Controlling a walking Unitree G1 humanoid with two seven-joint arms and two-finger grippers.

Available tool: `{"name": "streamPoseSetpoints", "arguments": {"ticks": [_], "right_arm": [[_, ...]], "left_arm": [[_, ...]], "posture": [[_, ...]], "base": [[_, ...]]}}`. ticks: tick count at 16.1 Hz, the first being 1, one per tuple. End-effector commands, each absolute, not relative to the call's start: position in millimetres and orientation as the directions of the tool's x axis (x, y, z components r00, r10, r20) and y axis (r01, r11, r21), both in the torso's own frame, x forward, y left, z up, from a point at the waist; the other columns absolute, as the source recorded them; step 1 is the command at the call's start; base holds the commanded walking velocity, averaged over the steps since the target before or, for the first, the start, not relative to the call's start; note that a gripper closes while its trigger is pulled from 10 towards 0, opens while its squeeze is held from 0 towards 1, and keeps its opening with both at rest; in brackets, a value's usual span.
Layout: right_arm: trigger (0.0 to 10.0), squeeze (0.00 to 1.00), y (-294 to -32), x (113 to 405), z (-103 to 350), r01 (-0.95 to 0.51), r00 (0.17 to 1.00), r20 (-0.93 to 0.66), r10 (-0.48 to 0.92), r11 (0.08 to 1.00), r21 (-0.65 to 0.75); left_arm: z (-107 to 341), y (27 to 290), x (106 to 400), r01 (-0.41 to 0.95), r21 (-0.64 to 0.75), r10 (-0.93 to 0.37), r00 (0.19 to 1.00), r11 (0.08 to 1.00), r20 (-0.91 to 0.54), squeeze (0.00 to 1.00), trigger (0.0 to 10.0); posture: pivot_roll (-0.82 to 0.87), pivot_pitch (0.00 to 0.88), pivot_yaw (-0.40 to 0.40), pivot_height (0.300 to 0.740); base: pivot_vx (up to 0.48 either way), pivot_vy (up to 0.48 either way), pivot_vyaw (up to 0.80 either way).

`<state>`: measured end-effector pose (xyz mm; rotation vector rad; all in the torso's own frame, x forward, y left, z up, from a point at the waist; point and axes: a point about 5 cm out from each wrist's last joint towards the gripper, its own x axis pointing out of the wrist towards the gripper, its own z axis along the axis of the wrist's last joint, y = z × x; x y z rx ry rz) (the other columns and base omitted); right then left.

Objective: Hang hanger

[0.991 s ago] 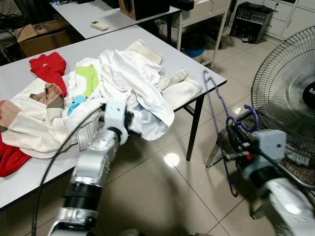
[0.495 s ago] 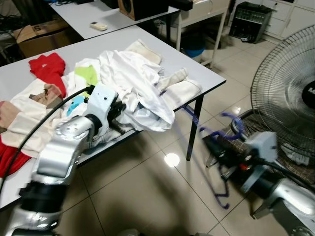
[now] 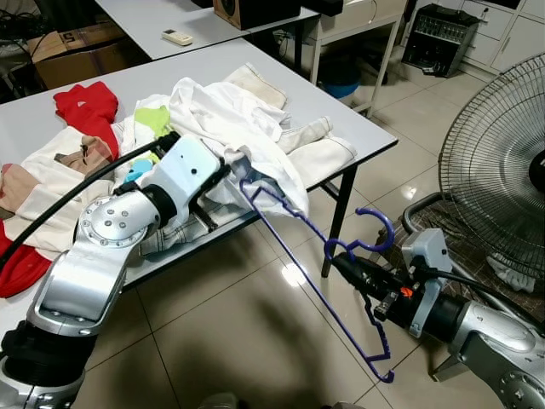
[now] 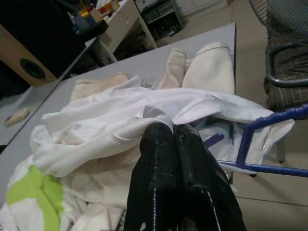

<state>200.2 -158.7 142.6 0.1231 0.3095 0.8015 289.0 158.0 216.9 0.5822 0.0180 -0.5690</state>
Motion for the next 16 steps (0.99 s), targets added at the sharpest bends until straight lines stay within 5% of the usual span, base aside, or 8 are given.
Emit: {"name": "streamPoseSetpoints", "arguments": {"ticks": [1, 4, 7, 12, 16], "right_arm": [[10.0, 0.00, -159, 201, 142, -0.681, 0.646, -0.239, 0.725, 0.689, 0.248], [10.0, 0.00, -160, 205, 138, -0.667, 0.649, -0.244, 0.720, 0.694, 0.271], [10.0, 0.00, -161, 209, 148, -0.657, 0.670, -0.185, 0.718, 0.691, 0.301], [10.0, 0.00, -175, 208, 164, -0.617, 0.720, -0.072, 0.690, 0.685, 0.387], [10.0, 0.00, -171, 202, 154, -0.617, 0.672, -0.138, 0.728, 0.653, 0.439]], "left_arm": [[228, 160, 287, 0.491, 0.559, -0.512, 0.849, 0.668, -0.133, 0.00, 0.0], [227, 144, 275, 0.594, 0.556, -0.634, 0.759, 0.582, -0.148, 0.00, 0.0], [211, 147, 276, 0.612, 0.582, -0.606, 0.758, 0.535, -0.240, 0.00, 0.0], [200, 156, 290, 0.526, 0.627, -0.507, 0.830, 0.574, -0.233, 0.00, 0.0], [208, 149, 296, 0.503, 0.625, -0.519, 0.836, 0.597, -0.177, 0.00, 0.0]], "posture": [[0.07, 0.052, 0.028, 0.740], [0.07, 0.058, 0.033, 0.740], [0.07, 0.061, 0.033, 0.740], [0.05, 0.060, 0.033, 0.740], [0.05, 0.058, 0.029, 0.740]], "base": [[0.000, 0.000, 0.00], [0.000, 0.000, 0.00], [0.000, 0.000, 0.00], [0.000, 0.000, 0.00], [0.000, 0.000, 0.00]]}}
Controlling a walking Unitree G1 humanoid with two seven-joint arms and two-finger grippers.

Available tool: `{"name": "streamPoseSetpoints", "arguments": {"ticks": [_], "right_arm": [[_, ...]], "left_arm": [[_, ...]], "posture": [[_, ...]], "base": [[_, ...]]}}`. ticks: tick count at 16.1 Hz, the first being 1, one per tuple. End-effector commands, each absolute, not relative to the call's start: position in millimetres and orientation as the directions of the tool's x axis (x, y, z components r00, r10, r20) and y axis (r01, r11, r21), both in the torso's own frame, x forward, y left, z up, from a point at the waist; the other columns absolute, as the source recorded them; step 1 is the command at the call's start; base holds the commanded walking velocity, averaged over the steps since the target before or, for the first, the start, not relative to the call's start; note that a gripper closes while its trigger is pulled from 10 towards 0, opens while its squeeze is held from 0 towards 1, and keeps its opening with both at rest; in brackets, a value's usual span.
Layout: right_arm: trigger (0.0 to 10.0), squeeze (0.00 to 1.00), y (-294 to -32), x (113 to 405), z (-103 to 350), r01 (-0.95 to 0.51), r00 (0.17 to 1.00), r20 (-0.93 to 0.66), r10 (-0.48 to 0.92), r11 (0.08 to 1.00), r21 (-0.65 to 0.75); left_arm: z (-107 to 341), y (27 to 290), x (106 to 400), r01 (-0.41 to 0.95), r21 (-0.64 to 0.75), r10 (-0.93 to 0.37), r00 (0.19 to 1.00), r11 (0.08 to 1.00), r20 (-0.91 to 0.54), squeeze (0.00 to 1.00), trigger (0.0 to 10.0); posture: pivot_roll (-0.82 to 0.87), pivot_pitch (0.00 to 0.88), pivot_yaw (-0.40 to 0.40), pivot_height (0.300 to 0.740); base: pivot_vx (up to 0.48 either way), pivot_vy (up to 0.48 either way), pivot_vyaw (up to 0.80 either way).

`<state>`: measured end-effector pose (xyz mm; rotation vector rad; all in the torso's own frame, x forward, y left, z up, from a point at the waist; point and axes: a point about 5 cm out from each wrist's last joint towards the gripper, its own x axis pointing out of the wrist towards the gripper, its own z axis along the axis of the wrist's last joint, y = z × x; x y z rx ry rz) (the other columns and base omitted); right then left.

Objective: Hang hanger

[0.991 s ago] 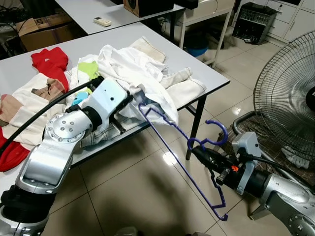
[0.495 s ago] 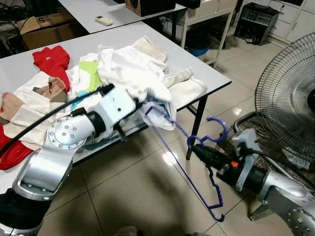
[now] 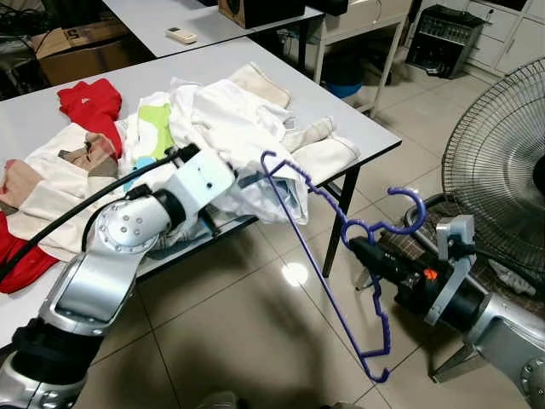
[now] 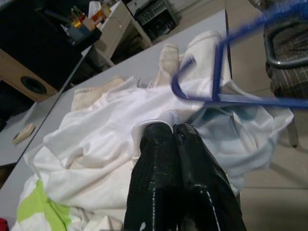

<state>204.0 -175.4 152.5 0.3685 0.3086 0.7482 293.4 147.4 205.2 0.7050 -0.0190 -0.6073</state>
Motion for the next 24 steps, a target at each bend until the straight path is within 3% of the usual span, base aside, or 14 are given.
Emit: {"name": "streamPoseSetpoints", "arguments": {"ticks": [1, 6, 16, 19, 22, 24], "right_arm": [[10.0, 0.00, -170, 200, 151, -0.615, 0.663, -0.151, 0.733, 0.648, 0.448], [10.0, 0.00, -178, 211, 139, -0.512, 0.711, -0.213, 0.670, 0.702, 0.496], [10.0, 0.00, -187, 236, 118, -0.363, 0.742, -0.222, 0.632, 0.658, 0.660], [10.0, 0.00, -179, 259, 119, -0.356, 0.760, -0.184, 0.623, 0.636, 0.685], [10.0, 0.00, -173, 279, 131, -0.340, 0.834, -0.096, 0.544, 0.642, 0.687], [10.0, 0.00, -168, 284, 140, -0.325, 0.877, 0.003, 0.480, 0.590, 0.739]], "left_arm": [[209, 148, 297, 0.494, 0.628, -0.518, 0.839, 0.601, -0.164, 0.00, 0.0], [208, 139, 283, 0.566, 0.612, -0.622, 0.769, 0.552, -0.151, 0.00, 0.0], [192, 123, 262, 0.732, 0.574, -0.777, 0.580, 0.367, -0.243, 0.00, 0.0], [176, 122, 264, 0.759, 0.569, -0.756, 0.564, 0.316, -0.333, 0.00, 0.0], [166, 127, 270, 0.752, 0.582, -0.711, 0.589, 0.309, -0.384, 0.00, 0.0], [164, 129, 273, 0.746, 0.587, -0.693, 0.604, 0.315, -0.394, 0.00, 0.0]], "posture": [[0.05, 0.061, 0.027, 0.740], [0.05, 0.065, 0.029, 0.740], [0.06, 0.052, 0.035, 0.740], [0.06, 0.051, 0.043, 0.740], [0.07, 0.050, 0.044, 0.740], [0.07, 0.048, 0.047, 0.740]], "base": [[0.000, 0.000, 0.00], [0.000, 0.000, 0.00], [0.000, 0.000, 0.00], [0.000, 0.000, 0.00], [0.000, 0.000, 0.00], [0.000, 0.000, 0.00]]}}
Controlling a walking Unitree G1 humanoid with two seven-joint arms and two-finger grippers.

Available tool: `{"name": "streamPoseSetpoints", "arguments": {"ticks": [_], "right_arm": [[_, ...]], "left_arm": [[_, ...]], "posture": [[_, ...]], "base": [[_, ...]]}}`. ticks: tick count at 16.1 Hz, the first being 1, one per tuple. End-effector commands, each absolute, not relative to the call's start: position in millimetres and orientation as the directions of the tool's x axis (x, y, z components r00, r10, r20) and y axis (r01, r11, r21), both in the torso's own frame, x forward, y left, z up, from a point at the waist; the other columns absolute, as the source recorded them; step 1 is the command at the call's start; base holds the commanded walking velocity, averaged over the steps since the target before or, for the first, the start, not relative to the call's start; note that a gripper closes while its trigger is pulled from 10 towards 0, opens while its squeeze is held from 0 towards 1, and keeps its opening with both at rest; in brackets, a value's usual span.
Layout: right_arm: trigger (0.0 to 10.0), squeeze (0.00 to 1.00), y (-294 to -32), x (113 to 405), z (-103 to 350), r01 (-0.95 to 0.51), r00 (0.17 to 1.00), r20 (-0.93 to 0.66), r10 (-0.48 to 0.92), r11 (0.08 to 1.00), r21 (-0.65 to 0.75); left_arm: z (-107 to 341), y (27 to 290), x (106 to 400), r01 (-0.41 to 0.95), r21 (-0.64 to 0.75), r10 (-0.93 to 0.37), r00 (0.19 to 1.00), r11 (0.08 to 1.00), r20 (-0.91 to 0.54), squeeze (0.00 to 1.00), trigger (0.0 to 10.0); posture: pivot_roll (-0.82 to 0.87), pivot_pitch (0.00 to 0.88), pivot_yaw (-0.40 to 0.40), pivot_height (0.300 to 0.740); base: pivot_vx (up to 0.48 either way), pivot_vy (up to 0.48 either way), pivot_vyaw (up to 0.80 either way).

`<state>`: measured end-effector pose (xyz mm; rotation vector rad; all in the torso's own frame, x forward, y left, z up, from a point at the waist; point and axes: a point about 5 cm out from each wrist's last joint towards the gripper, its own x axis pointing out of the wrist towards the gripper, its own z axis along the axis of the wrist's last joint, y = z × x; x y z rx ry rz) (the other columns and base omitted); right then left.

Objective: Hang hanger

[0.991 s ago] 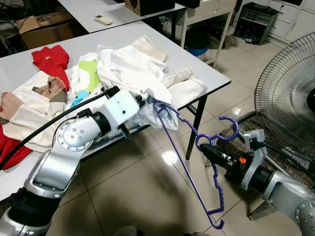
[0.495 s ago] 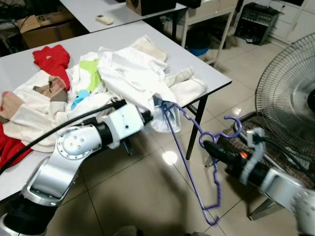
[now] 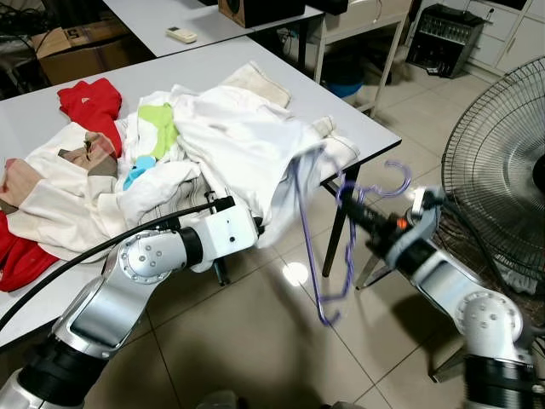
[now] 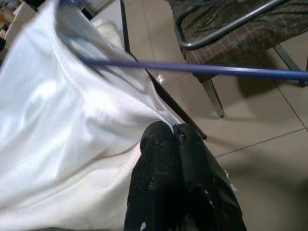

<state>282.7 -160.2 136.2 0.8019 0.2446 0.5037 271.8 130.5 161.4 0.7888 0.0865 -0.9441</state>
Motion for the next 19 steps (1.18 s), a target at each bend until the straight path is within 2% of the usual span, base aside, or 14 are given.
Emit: {"name": "streamPoseSetpoints", "arguments": {"ticks": [1, 3, 4, 5, 6, 7, 9, 10, 11, 14, 16, 19], "right_arm": [[10.0, 0.00, -159, 286, 143, -0.331, 0.882, 0.037, 0.469, 0.564, 0.756], [10.0, 0.00, -141, 291, 140, -0.328, 0.886, 0.031, 0.462, 0.580, 0.746], [10.0, 0.00, -137, 297, 140, -0.304, 0.909, 0.038, 0.416, 0.597, 0.742], [10.0, 0.00, -137, 301, 143, -0.285, 0.925, 0.061, 0.374, 0.581, 0.763], [10.0, 0.00, -137, 303, 149, -0.290, 0.930, 0.106, 0.353, 0.523, 0.802], [10.0, 0.00, -137, 304, 150, -0.285, 0.930, 0.104, 0.353, 0.511, 0.811], [10.0, 0.00, -132, 302, 134, -0.291, 0.903, -0.068, 0.424, 0.720, 0.630], [10.0, 0.00, -133, 303, 130, -0.273, 0.912, -0.073, 0.403, 0.730, 0.626], [10.0, 0.00, -136, 304, 132, -0.237, 0.932, -0.038, 0.361, 0.683, 0.691], [10.0, 0.00, -131, 301, 135, -0.287, 0.919, -0.023, 0.395, 0.704, 0.650], [10.0, 0.00, -123, 297, 136, -0.377, 0.884, -0.014, 0.468, 0.731, 0.569], [10.0, 0.00, -121, 294, 137, -0.423, 0.867, 0.004, 0.499, 0.731, 0.535]], "left_arm": [[168, 127, 276, 0.742, 0.582, -0.702, 0.606, 0.332, -0.373, 0.00, 0.0], [179, 119, 280, 0.739, 0.573, -0.737, 0.598, 0.354, -0.316, 0.00, 0.0], [188, 113, 282, 0.735, 0.569, -0.759, 0.592, 0.369, -0.271, 0.00, 0.0], [196, 110, 283, 0.726, 0.565, -0.772, 0.593, 0.392, -0.228, 0.00, 0.0], [199, 110, 283, 0.729, 0.560, -0.774, 0.591, 0.394, -0.225, 0.00, 0.0], [194, 112, 282, 0.739, 0.563, -0.767, 0.585, 0.370, -0.264, 0.00, 0.0], [163, 127, 273, 0.795, 0.545, -0.707, 0.545, 0.266, -0.450, 0.00, 0.0], [152, 134, 268, 0.815, 0.529, -0.678, 0.528, 0.236, -0.511, 0.00, 0.0], [145, 138, 265, 0.822, 0.507, -0.661, 0.534, 0.260, -0.527, 0.00, 0.0], [134, 149, 258, 0.830, 0.479, -0.625, 0.540, 0.285, -0.564, 0.00, 0.0], [135, 149, 257, 0.829, 0.474, -0.633, 0.543, 0.297, -0.552, 0.00, 0.0], [142, 142, 255, 0.831, 0.437, -0.708, 0.536, 0.345, -0.460, 0.00, 0.0]], "posture": [[0.07, 0.047, 0.050, 0.740], [0.07, 0.044, 0.054, 0.740], [0.07, 0.044, 0.054, 0.740], [0.07, 0.042, 0.053, 0.740], [0.08, 0.042, 0.051, 0.740], [0.08, 0.042, 0.051, 0.740], [0.07, 0.043, 0.055, 0.740], [0.07, 0.043, 0.055, 0.740], [0.07, 0.043, 0.054, 0.740], [0.07, 0.042, 0.057, 0.740], [0.08, 0.034, 0.058, 0.740], [0.08, 0.025, 0.060, 0.740]], "base": [[0.000, 0.000, 0.00], [0.000, 0.000, 0.00], [0.000, 0.000, 0.00], [0.000, 0.000, 0.00], [0.000, 0.000, 0.00], [0.000, 0.000, 0.00], [0.000, 0.000, 0.00], [0.000, 0.000, 0.00], [0.000, 0.000, 0.00], [0.000, 0.000, 0.00], [0.000, 0.000, 0.00], [0.000, 0.000, 0.00]]}}
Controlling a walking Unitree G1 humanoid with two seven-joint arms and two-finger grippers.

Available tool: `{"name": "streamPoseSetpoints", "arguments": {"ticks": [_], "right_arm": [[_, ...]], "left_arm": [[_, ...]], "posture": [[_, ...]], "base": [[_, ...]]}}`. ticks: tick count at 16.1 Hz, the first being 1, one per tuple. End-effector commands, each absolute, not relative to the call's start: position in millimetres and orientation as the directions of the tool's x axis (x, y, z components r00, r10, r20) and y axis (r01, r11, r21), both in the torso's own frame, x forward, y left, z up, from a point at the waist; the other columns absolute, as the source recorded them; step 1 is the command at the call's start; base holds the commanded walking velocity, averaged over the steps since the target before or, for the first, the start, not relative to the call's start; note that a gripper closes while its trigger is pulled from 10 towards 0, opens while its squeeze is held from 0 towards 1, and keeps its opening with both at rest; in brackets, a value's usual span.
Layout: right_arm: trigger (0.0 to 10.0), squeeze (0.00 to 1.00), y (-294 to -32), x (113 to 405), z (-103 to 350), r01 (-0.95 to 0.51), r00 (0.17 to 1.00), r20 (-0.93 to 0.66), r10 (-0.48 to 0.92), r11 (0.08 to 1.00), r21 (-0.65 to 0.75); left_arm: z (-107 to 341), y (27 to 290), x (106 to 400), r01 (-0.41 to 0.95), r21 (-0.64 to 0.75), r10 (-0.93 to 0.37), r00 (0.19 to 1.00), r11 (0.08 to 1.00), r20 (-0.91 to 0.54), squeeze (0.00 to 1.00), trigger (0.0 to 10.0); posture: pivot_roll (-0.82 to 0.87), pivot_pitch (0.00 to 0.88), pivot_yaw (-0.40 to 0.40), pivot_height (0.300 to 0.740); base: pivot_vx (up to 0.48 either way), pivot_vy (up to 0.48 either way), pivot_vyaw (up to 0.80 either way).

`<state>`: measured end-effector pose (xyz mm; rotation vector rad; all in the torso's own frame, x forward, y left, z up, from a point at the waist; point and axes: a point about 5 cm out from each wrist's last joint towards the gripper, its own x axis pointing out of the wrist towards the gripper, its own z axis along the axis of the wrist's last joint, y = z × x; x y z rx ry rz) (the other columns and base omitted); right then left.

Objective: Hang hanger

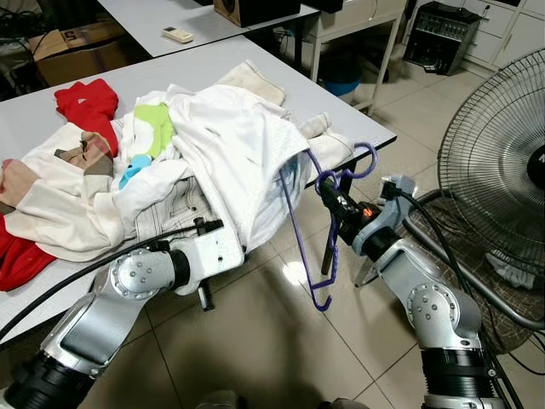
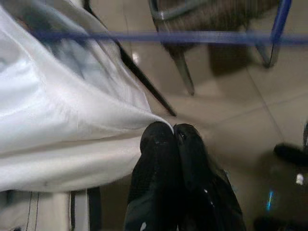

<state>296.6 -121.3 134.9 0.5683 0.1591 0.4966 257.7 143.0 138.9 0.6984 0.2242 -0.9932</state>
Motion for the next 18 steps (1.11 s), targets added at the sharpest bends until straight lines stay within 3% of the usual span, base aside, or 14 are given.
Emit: {"name": "streamPoseSetpoints", "arguments": {"ticks": [1, 2, 3, 8, 9, 11, 14, 15, 18], "right_arm": [[10.0, 0.00, -121, 293, 137, -0.431, 0.864, 0.006, 0.504, 0.732, 0.527], [10.0, 0.00, -121, 292, 137, -0.444, 0.859, 0.011, 0.511, 0.736, 0.511], [10.0, 0.00, -121, 290, 137, -0.453, 0.856, 0.014, 0.516, 0.737, 0.502], [10.0, 0.00, -123, 288, 135, -0.464, 0.851, 0.012, 0.524, 0.742, 0.484], [10.0, 0.00, -124, 287, 135, -0.464, 0.851, 0.008, 0.525, 0.745, 0.479], [10.0, 0.00, -124, 287, 134, -0.463, 0.851, 0.006, 0.524, 0.747, 0.477], [10.0, 0.00, -125, 285, 134, -0.471, 0.846, 0.002, 0.533, 0.746, 0.471], [10.0, 0.00, -125, 284, 133, -0.478, 0.841, -0.002, 0.542, 0.744, 0.467], [10.0, 0.00, -125, 284, 135, -0.484, 0.839, 0.006, 0.544, 0.742, 0.464]], "left_arm": [[145, 141, 255, 0.823, 0.437, -0.719, 0.546, 0.363, -0.430, 0.00, 1.0], [151, 141, 259, 0.806, 0.424, -0.729, 0.572, 0.414, -0.376, 0.00, 10.0], [158, 141, 260, 0.816, 0.376, -0.761, 0.560, 0.439, -0.327, 1.00, 10.0], [170, 148, 252, 0.903, 0.290, -0.831, 0.412, 0.317, -0.374, 1.00, 10.0], [173, 148, 246, 0.936, 0.234, -0.845, 0.340, 0.262, -0.413, 1.00, 10.0], [174, 149, 245, 0.943, 0.225, -0.845, 0.323, 0.247, -0.427, 1.00, 10.0], [186, 131, 281, 0.832, 0.398, -0.805, 0.516, 0.388, -0.293, 1.00, 10.0], [188, 110, 295, 0.793, 0.428, -0.795, 0.560, 0.433, -0.232, 1.00, 10.0], [179, 85, 304, 0.759, 0.404, -0.763, 0.616, 0.510, -0.194, 1.00, 10.0]], "posture": [[0.07, 0.022, 0.061, 0.740], [0.07, 0.019, 0.063, 0.740], [0.07, 0.015, 0.065, 0.740], [0.06, 0.010, 0.070, 0.740], [0.05, 0.010, 0.071, 0.740], [0.05, 0.010, 0.071, 0.740], [0.05, 0.016, 0.058, 0.740], [0.05, 0.016, 0.058, 0.740], [0.03, 0.012, 0.069, 0.740]], "base": [[0.000, 0.000, 0.00], [0.000, 0.000, 0.00], [0.000, 0.000, 0.00], [0.000, 0.000, 0.00], [0.000, 0.000, 0.00], [0.000, 0.000, 0.00], [0.000, 0.000, 0.00], [0.000, 0.000, 0.00], [0.000, 0.000, 0.00]]}}
